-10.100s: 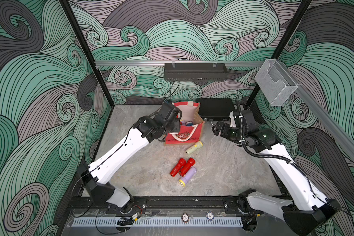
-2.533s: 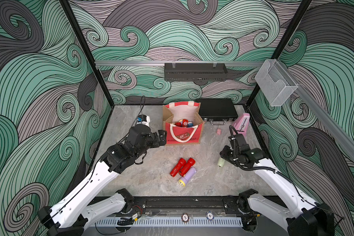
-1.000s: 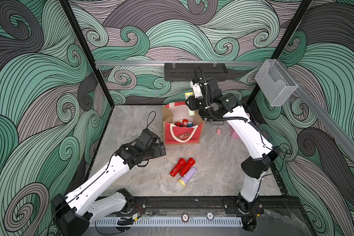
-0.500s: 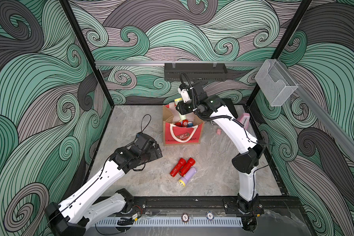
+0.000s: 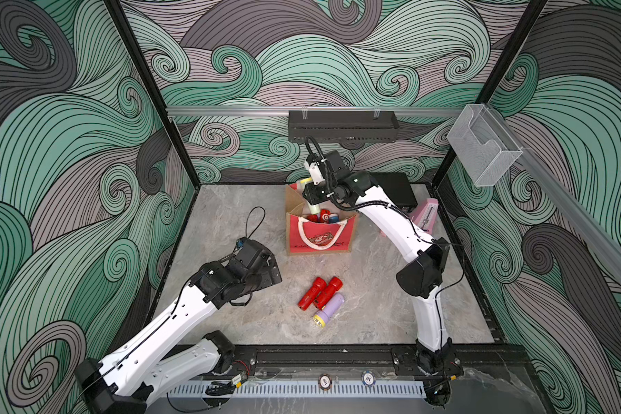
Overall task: Put the flashlights into the tote bags
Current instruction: Place the flashlight in the canvas bag.
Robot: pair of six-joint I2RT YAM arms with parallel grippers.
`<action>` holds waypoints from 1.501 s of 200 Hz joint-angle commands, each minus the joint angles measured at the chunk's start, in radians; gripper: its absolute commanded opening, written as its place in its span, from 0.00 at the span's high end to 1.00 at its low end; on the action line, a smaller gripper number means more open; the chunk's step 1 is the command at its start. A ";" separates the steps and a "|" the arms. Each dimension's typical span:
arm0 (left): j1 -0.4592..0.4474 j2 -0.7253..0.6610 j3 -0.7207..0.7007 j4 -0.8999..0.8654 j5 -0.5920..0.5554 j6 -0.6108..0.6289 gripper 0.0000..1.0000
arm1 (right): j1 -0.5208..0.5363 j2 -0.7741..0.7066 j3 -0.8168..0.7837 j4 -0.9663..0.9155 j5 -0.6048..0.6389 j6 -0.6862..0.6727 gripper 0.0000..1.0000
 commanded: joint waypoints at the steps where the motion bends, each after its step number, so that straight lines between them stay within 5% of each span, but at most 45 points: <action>1: -0.008 -0.003 0.002 -0.018 -0.026 -0.008 0.01 | 0.006 -0.001 0.001 0.048 0.012 -0.008 1.00; 116: -0.012 -0.082 -0.040 -0.049 -0.065 -0.037 0.01 | 0.008 0.048 -0.059 0.047 0.036 0.043 1.00; 219: -0.013 -0.021 -0.052 0.030 -0.056 0.053 0.01 | -0.023 -0.075 -0.124 0.064 -0.003 0.133 1.00; 300: -0.013 0.029 -0.050 0.083 -0.045 0.100 0.01 | -0.061 -0.026 -0.155 0.066 0.000 0.219 1.00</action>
